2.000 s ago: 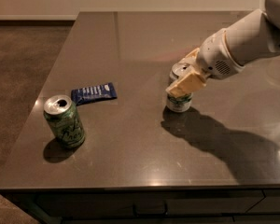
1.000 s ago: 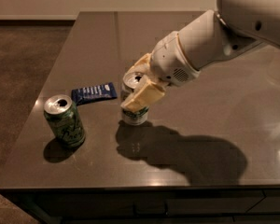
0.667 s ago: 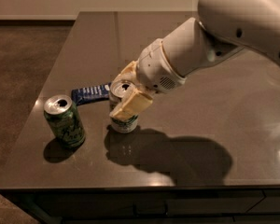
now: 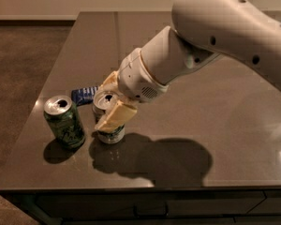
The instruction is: Move 7up can near green can
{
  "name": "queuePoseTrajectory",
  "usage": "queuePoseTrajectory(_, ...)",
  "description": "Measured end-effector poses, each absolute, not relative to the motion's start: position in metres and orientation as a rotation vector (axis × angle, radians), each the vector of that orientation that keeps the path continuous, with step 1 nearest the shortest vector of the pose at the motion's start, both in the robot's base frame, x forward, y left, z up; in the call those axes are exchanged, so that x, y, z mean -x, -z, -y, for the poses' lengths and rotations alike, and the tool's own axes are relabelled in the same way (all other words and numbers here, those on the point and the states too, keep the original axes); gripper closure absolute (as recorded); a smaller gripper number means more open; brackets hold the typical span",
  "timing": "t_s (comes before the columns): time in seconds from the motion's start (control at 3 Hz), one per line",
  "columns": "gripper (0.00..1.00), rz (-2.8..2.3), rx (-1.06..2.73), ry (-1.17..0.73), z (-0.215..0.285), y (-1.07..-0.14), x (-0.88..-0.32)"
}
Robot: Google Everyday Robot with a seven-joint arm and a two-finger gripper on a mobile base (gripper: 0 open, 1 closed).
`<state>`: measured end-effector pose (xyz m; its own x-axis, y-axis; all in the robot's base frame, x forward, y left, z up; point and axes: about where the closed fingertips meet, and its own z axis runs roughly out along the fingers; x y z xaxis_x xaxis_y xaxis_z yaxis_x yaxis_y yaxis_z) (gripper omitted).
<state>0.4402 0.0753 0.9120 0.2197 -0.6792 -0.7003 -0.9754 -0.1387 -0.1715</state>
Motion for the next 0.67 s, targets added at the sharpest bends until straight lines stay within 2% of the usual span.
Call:
queuePoseTrajectory(0.33,0.83,-1.516,1.911,-0.636,-0.0844,-0.9062,-0.4362)
queuePoseTrajectory(0.67,0.59,-1.51,1.918,-0.634,-0.0884,-0.9025,-0.4362)
